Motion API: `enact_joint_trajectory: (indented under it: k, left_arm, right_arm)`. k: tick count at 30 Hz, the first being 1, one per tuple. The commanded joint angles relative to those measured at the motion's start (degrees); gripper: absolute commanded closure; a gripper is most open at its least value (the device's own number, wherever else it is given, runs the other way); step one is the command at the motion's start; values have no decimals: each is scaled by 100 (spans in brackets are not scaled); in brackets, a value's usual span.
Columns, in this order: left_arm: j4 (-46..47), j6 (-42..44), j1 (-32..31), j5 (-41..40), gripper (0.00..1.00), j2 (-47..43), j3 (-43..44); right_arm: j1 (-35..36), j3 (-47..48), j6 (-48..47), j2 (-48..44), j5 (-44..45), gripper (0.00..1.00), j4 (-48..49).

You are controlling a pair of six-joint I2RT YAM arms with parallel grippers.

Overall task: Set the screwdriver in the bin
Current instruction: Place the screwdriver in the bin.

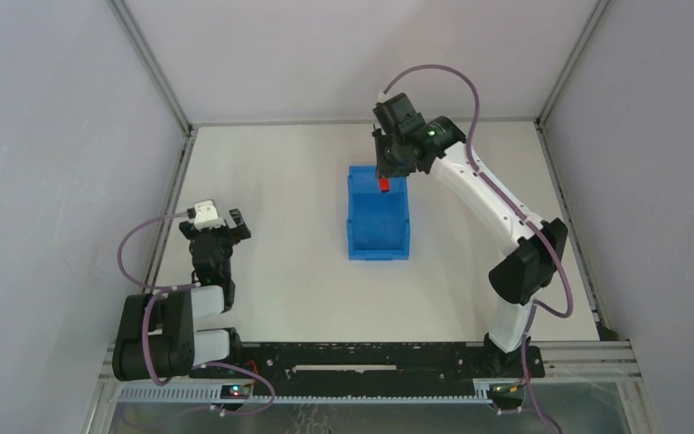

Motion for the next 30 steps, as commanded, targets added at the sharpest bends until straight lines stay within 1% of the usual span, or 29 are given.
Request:
enact_joint_trajectory:
  k: [1, 11, 22, 30]
  left_arm:
    - [184, 92, -35, -45, 0, -70, 246]
    - [184, 92, -33, -41, 0, -71, 241]
    - [184, 97, -36, -41, 0, -70, 243]
    - [184, 92, -45, -41, 0, -70, 243]
  right_arm:
    - [150, 180, 161, 254, 85, 95, -105]
    - [351, -469, 411, 647, 429, 93, 241]
    - [443, -1356, 727, 884, 451, 89, 857]
    - [469, -1631, 1017, 1254, 507, 86, 1200]
